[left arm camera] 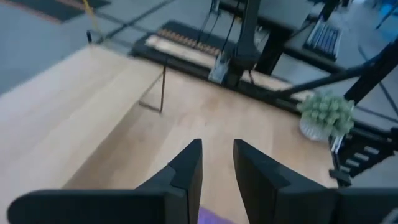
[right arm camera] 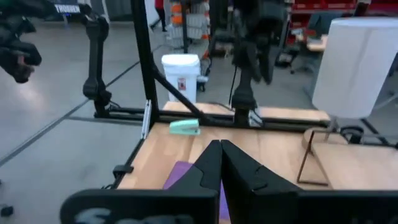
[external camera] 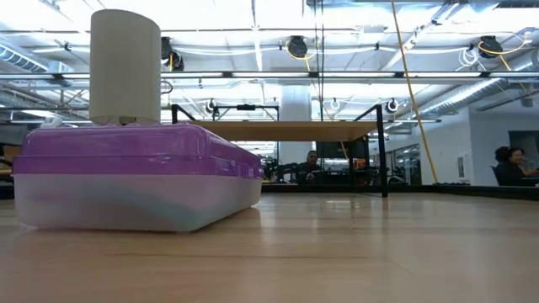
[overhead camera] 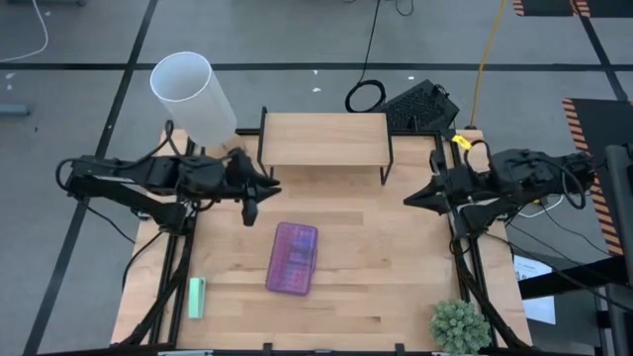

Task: Pack school essentials
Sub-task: Return to Home Position

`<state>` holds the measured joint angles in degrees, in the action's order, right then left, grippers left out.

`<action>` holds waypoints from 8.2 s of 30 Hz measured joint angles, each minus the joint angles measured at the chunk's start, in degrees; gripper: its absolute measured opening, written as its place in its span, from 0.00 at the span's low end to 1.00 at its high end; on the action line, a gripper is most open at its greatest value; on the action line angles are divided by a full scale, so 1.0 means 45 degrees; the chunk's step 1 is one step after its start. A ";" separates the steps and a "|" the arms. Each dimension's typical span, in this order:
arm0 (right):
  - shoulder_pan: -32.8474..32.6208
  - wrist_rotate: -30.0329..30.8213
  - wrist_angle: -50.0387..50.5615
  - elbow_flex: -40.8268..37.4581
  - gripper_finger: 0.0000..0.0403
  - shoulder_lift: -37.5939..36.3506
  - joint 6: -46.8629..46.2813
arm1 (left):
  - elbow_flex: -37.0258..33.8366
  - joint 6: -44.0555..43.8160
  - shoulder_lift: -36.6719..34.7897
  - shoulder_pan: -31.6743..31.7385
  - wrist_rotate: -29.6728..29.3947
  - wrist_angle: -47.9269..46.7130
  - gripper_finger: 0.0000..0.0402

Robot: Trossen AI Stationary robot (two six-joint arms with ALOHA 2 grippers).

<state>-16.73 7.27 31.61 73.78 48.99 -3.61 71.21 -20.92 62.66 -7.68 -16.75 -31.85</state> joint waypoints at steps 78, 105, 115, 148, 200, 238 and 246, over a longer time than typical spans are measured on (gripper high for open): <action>0.0034 -0.0042 -1.1574 -1.6003 0.00 -0.7176 0.0333 | -1.2046 0.1926 -0.8168 -0.0170 0.1154 0.5778 0.00; 0.0845 -0.0306 -0.8161 -1.6044 0.00 -1.0601 0.0092 | -1.5419 0.3046 -1.2642 -0.0063 0.1038 0.7469 0.00; 0.0843 -0.0744 -0.7761 -1.6039 0.00 -1.0870 0.0998 | -1.5671 0.3494 -1.3407 0.0174 0.1038 0.7677 0.00; 0.0845 -0.1160 -0.7845 -1.6039 0.00 -1.0792 0.1696 | -1.5690 0.4533 -1.3893 0.2545 0.4381 0.7245 0.00; 0.2380 -0.1314 -0.7523 -1.6209 0.00 -1.0685 0.2630 | -1.5695 0.4215 -1.3844 0.2550 0.4112 0.7318 0.08; 0.2380 -0.1307 -0.7533 -1.6209 0.00 -1.0685 0.2625 | -1.5695 0.4220 -1.3844 0.2549 0.4117 0.7318 0.08; 0.2380 -0.1307 -0.7533 -1.6209 0.00 -1.0685 0.2625 | -1.5695 0.4220 -1.3844 0.2546 0.4117 0.7318 0.08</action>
<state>-6.02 1.39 -2.28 0.84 0.91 8.21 0.58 -1.93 0.36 3.77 1.78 1.08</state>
